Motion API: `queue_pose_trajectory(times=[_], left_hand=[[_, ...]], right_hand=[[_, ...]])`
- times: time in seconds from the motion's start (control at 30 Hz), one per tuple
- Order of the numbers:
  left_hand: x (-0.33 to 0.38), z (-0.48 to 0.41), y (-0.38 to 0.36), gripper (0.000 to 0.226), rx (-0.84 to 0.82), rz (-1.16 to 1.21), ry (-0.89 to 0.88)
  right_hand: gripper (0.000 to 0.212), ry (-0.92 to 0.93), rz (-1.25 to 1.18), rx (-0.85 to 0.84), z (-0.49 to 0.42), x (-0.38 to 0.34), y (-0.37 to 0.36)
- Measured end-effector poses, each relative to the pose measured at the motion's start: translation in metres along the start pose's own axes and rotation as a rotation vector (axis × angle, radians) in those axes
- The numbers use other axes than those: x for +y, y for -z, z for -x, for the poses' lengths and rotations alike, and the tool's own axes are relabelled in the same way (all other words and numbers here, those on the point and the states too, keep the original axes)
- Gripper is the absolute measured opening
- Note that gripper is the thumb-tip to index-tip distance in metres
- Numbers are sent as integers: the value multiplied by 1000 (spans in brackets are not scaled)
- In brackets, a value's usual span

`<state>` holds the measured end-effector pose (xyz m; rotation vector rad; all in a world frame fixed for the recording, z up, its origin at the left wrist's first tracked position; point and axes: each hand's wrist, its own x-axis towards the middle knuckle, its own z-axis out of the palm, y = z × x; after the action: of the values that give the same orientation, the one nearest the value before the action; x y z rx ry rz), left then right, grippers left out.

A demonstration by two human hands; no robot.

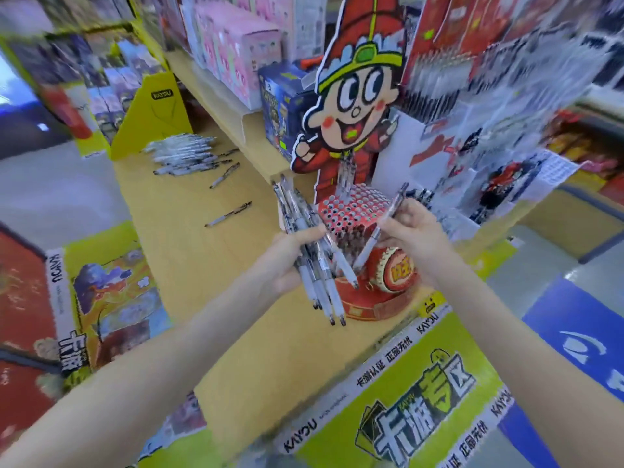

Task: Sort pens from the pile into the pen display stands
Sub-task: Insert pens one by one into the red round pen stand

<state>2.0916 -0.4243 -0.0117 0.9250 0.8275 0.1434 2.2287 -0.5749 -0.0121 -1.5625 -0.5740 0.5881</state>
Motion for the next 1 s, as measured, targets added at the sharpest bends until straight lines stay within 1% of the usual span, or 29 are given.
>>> queue_pose_trajectory(times=[0.03,0.13,0.17,0.27,0.33,0.37,0.4,0.5,0.53,0.67,0.73,0.77,0.83,0.93,1.0], left_hand=[[-3,0,-9,56,30,29,-20],[-11,4,-28,21,90,116,-65],[-14,5,-34,14,110,141,-63],[-17,5,-51,4,146,173,-39],[-16,1,-61,9,142,188,-40],[-14,-3,-66,7,140,177,-44],[-11,-7,-71,6,141,163,-55],[-4,-20,-86,14,131,165,-82],[-2,-22,-93,13,124,157,-94],[1,-33,-118,17,119,135,-101],[0,-41,-130,15,151,128,-115],[-1,-44,-136,12,166,133,-128],[-3,-52,-149,7,194,159,-164],[-11,-60,-170,7,239,175,-187],[-16,-63,-180,9,279,181,-183]], right_hand=[[12,22,7,-2,-3,-2,13],[12,50,-2,-24,-18,-8,42],[11,51,-2,-31,-25,-11,49],[17,82,50,-28,-50,-21,68],[16,101,130,-36,-68,-24,84],[15,104,148,-43,-76,-25,92],[14,108,158,-52,-83,-25,100],[12,124,176,-71,-93,-20,120],[15,136,178,-63,-95,-19,127],[44,221,208,-47,-100,-13,161],[59,264,222,-82,-104,-10,177],[62,280,231,-100,-107,-9,184],[57,318,243,-135,-118,-3,195],[41,297,258,-217,-129,7,207],[38,293,244,-256,-136,17,210]])
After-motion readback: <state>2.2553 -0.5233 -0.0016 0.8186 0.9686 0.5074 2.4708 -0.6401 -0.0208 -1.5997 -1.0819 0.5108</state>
